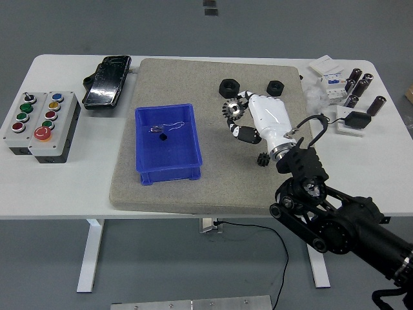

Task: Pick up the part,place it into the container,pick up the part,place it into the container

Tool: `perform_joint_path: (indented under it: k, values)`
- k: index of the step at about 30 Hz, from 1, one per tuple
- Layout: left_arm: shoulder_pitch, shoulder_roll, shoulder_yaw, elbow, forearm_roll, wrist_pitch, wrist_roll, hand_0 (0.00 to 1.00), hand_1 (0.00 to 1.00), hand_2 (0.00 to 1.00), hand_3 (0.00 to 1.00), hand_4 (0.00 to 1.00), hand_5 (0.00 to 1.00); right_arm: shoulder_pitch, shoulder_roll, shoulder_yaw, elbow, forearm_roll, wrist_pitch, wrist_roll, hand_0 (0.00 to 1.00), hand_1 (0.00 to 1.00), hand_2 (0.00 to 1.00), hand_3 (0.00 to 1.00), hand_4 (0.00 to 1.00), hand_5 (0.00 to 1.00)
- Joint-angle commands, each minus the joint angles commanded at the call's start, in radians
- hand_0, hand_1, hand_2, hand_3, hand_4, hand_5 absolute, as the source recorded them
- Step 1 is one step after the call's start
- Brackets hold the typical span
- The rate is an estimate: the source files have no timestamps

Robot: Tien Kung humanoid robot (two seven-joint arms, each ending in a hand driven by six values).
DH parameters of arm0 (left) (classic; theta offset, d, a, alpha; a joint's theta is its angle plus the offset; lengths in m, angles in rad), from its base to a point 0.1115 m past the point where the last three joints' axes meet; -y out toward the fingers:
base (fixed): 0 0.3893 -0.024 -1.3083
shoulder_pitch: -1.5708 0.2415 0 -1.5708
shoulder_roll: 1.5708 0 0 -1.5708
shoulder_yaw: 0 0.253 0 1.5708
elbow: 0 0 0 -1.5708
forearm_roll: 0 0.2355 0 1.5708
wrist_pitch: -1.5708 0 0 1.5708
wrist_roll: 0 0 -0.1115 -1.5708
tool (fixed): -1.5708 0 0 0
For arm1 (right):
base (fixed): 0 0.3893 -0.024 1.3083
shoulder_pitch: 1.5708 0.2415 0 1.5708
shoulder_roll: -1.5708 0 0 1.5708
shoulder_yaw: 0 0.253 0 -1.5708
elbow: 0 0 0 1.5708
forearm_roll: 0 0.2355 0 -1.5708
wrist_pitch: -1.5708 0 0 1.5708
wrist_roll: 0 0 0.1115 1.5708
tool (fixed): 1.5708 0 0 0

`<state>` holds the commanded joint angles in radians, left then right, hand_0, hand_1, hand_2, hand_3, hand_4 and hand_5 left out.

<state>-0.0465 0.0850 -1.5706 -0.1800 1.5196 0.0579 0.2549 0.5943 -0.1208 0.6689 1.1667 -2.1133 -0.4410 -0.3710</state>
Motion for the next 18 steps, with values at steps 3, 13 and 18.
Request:
perform_joint_path:
  k: [3, 13, 18]
  values:
    - [0.000, 0.000, -0.001, 0.000, 0.001, -0.001, 0.001, 0.669, 0.633, 0.543, 0.600, 0.703, 0.348, 0.034, 0.036, -0.063, 0.016, 0.012, 0.001, -0.004, 0.541, 0.553, 0.532, 0.692, 0.422, 0.002]
    - [0.000, 0.004, 0.001, 0.000, 0.003, -0.002, 0.004, 0.669, 0.634, 0.544, 0.600, 0.704, 0.349, 0.077, 0.089, -0.214, -0.012, 0.084, 0.021, 0.012, 0.638, 0.690, 0.724, 0.717, 0.608, 0.247]
    - [0.000, 0.003, -0.001, 0.000, 0.006, -0.003, 0.005, 0.669, 0.634, 0.544, 0.600, 0.704, 0.349, 0.076, 0.102, -0.238, -0.046, 0.087, 0.055, 0.002, 0.638, 0.690, 0.724, 0.717, 0.608, 0.247]
